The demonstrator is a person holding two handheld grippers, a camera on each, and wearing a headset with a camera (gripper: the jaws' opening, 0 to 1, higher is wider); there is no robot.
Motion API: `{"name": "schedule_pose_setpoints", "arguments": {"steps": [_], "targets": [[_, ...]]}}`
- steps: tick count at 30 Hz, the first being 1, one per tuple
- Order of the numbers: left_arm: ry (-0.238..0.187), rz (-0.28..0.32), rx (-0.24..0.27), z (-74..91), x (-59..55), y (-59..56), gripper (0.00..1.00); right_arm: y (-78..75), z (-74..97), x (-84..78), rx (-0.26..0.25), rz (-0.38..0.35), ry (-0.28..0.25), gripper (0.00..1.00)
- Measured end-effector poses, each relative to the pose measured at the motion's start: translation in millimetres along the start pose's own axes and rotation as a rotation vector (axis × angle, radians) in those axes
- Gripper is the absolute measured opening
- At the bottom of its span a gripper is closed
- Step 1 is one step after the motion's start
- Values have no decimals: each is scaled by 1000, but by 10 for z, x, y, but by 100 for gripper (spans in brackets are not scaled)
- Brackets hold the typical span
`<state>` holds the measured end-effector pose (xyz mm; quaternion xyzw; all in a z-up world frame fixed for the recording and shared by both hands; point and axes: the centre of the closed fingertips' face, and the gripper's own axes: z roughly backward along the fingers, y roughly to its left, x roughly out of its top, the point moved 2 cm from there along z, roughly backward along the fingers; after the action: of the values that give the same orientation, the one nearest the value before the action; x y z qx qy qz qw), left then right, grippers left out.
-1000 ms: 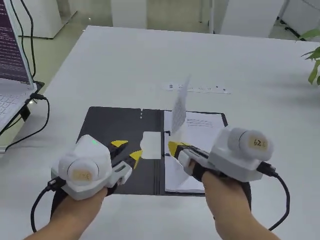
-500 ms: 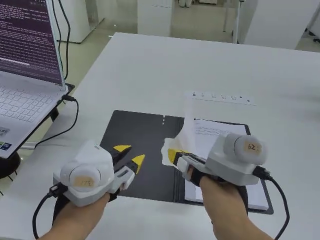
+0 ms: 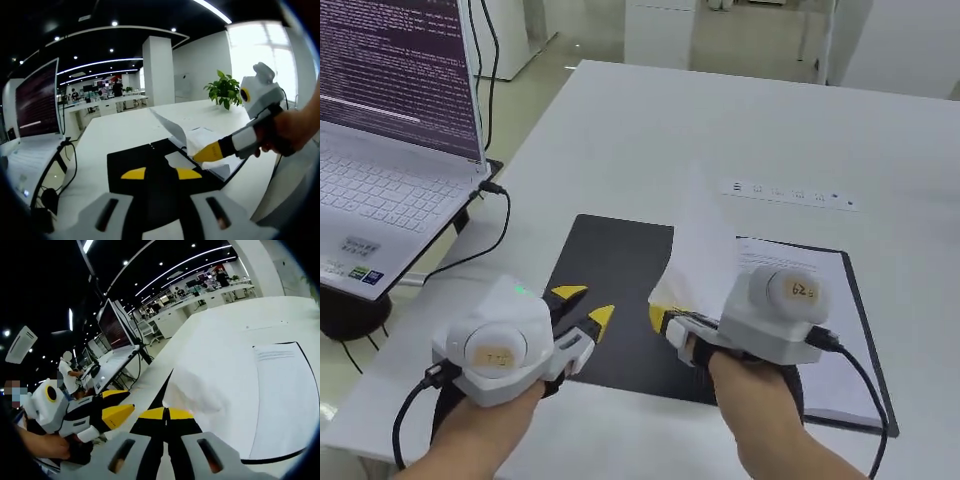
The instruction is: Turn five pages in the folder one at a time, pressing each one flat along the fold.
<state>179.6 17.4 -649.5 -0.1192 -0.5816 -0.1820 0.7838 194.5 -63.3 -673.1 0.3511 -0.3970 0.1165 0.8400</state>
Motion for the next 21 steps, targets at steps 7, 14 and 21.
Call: {"name": "schedule_pose_setpoints", "arguments": {"steps": [7, 14, 21], "targets": [[10, 7, 16, 26, -64, 50, 19, 9, -137, -127, 6, -17, 42, 0], [21, 15, 24, 40, -117, 84, 19, 44, -289, -195, 14, -25, 74, 0], [34, 17, 34, 55, -163, 155, 19, 9, -419, -338, 1, -32, 123, 0]]}}
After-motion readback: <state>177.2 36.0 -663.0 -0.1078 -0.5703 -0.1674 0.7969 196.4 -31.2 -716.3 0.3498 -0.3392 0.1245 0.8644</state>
